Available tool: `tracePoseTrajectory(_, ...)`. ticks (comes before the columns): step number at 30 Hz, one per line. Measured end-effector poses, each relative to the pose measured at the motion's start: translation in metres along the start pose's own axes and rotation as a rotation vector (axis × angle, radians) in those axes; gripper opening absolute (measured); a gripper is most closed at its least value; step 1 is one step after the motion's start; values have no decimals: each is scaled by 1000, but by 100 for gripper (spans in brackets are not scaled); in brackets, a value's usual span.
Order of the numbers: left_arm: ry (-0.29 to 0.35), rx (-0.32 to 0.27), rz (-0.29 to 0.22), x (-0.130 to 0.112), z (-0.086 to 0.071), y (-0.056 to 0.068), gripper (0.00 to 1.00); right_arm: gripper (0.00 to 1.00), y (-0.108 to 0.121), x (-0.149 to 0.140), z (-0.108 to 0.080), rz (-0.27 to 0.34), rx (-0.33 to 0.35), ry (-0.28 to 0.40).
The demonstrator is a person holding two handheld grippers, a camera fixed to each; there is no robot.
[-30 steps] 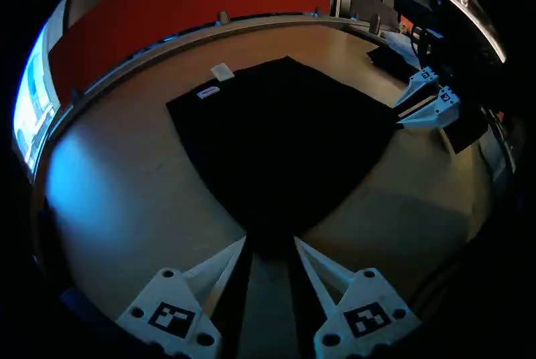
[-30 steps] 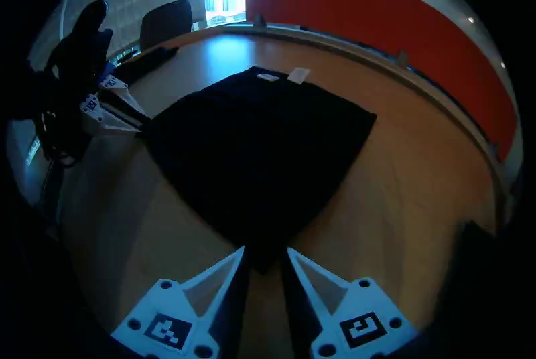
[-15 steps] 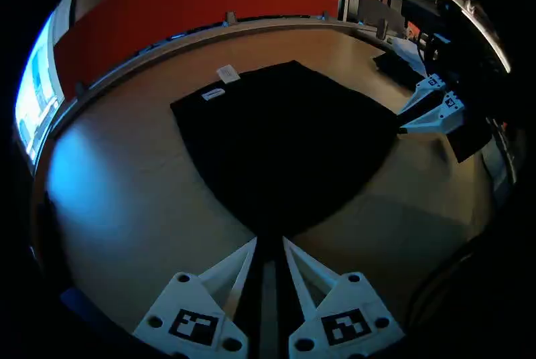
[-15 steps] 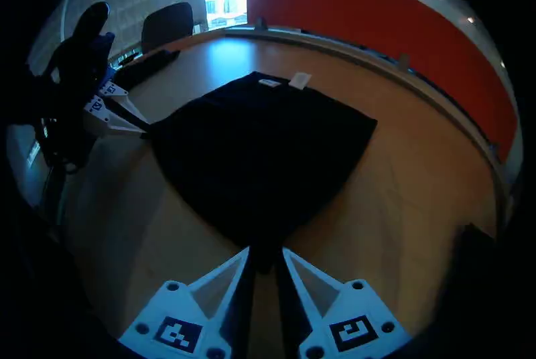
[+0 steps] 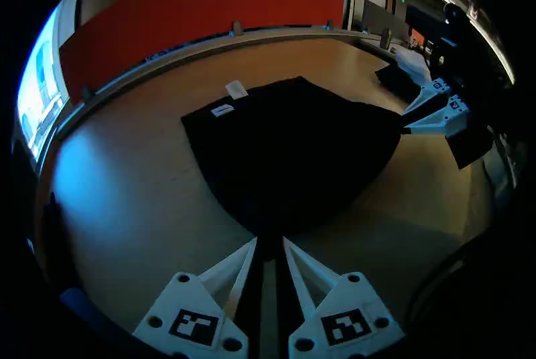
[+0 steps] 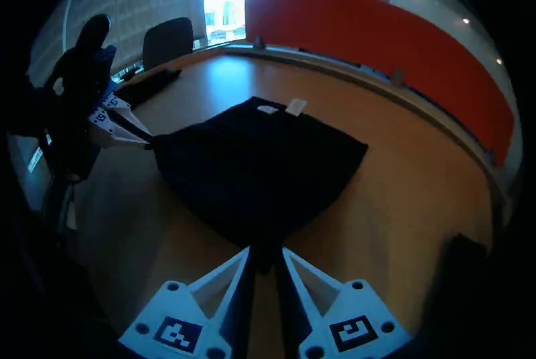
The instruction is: Fold towel
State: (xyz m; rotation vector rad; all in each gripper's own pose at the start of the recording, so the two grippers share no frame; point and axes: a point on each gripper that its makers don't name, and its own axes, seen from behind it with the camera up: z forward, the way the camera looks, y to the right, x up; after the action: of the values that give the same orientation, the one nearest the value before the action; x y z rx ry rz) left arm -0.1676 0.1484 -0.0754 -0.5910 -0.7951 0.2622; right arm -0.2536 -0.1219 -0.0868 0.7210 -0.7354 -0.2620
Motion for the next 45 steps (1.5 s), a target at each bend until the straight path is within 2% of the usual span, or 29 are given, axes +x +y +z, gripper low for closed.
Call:
tracePoseTrajectory(12, 9, 15, -20, 16, -27, 3, 11, 19, -3, 27, -25, -17, -2, 43)
tracePoseTrajectory(31, -10, 9, -85, 29, -65, 18, 11, 19, -8, 48, -62, -9, 8, 46)
tracePoseTrajectory(45, -4, -2, -106, 37, -88, 24, 11, 19, -16, 56, -78, -34, 26, 46)
